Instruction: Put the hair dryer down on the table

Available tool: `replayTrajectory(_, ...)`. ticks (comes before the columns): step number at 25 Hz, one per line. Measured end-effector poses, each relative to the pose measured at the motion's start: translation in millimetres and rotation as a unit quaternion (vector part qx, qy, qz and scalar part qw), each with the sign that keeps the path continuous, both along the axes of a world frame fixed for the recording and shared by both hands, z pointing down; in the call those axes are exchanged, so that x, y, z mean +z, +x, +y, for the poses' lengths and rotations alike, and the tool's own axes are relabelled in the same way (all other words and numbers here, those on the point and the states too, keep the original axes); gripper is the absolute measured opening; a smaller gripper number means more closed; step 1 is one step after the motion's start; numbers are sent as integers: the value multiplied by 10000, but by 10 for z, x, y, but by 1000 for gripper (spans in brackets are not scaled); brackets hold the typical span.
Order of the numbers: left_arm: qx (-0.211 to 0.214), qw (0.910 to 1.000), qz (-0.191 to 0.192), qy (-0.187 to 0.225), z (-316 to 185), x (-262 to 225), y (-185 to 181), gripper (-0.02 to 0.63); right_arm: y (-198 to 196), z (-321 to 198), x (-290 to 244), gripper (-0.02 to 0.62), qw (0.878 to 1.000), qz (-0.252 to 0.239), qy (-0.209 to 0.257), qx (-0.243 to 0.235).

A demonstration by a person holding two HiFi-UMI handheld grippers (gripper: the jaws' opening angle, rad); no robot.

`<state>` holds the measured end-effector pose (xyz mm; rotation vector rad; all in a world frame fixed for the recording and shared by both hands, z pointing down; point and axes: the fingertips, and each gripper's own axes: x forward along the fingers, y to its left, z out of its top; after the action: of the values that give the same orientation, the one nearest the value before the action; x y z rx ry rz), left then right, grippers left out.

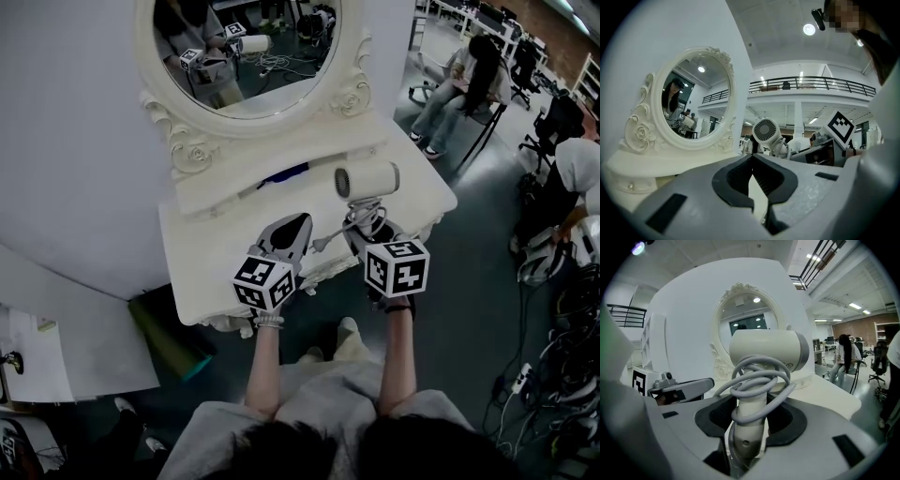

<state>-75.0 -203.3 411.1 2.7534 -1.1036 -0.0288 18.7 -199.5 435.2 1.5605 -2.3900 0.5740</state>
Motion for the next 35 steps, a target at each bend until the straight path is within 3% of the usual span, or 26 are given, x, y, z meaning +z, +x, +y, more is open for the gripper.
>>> replayTrajectory(17, -619, 9950, 51, -779, -756, 566, 348, 5, 271, -897, 576, 186, 9930, 208, -792, -851)
replayTrajectory(35, -1152, 9796, 185, -1639, -1175, 1251, 527, 5, 380, -1382, 1435, 187, 9676, 656, -1825, -1618)
